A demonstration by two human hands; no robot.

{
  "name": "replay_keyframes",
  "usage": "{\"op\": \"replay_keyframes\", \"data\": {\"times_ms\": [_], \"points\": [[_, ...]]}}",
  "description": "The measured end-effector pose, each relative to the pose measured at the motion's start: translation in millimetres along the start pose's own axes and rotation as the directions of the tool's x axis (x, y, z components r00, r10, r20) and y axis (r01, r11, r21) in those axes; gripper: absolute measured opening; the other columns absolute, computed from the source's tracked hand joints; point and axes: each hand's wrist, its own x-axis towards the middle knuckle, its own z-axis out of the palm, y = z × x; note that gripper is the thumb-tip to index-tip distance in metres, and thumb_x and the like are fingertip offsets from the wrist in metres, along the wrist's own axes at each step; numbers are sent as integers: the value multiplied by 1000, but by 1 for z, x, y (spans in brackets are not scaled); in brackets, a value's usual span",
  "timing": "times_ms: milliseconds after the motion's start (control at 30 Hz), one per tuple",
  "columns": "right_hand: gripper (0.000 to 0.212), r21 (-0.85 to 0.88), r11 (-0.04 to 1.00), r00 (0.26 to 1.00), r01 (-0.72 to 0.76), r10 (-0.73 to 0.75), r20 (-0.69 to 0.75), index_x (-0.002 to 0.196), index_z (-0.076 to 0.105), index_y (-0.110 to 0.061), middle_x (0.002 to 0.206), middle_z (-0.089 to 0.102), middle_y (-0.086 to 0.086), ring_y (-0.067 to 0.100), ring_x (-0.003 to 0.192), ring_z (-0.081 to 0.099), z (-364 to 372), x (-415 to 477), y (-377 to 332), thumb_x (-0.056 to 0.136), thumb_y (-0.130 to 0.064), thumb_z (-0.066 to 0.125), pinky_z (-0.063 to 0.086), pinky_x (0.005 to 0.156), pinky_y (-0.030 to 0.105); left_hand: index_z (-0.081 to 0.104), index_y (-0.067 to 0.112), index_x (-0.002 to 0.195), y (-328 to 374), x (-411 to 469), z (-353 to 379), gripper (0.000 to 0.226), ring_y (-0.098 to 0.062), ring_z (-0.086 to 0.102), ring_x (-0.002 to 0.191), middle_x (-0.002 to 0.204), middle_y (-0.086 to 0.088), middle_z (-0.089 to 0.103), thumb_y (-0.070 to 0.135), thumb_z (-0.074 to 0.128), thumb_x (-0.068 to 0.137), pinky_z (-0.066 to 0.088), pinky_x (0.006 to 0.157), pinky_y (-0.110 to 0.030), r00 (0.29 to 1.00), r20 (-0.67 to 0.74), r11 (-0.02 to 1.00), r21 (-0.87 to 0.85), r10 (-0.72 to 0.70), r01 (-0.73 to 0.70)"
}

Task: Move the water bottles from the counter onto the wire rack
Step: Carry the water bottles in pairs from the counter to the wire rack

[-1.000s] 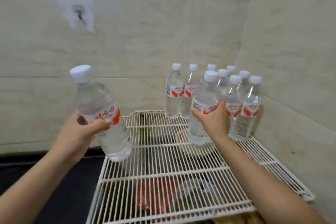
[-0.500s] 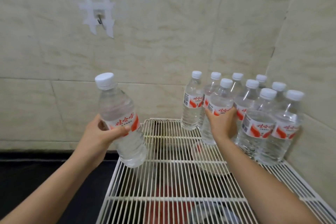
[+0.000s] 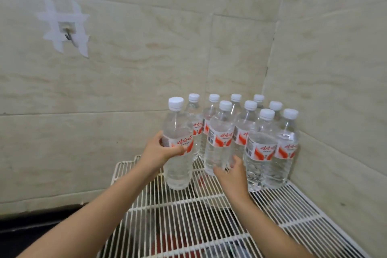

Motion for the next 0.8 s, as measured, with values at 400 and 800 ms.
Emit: {"op": "replay_keyframes", "data": {"times_ms": [400, 800], "points": [[33, -54, 997, 999, 53, -54, -9, 120, 46, -19, 82, 55, -11, 4, 54, 49, -22, -1, 26, 89, -20, 57, 42, 46, 15, 55, 12, 115, -25, 70, 54, 59, -9, 65, 89, 102, -1, 68, 1, 78, 61, 52, 58, -14, 993, 116, 991, 135, -15, 0], [30, -186, 973, 987, 139, -120, 107, 120, 47, -24, 86, 55, -10, 11, 70, 57, -14, -11, 25, 91, -28, 52, 51, 66, 32, 43, 8, 124, -27, 41, 53, 64, -21, 57, 99, 121, -10, 57, 14, 76, 69, 48, 90, -37, 993, -53, 973, 204, -103, 111]]}}
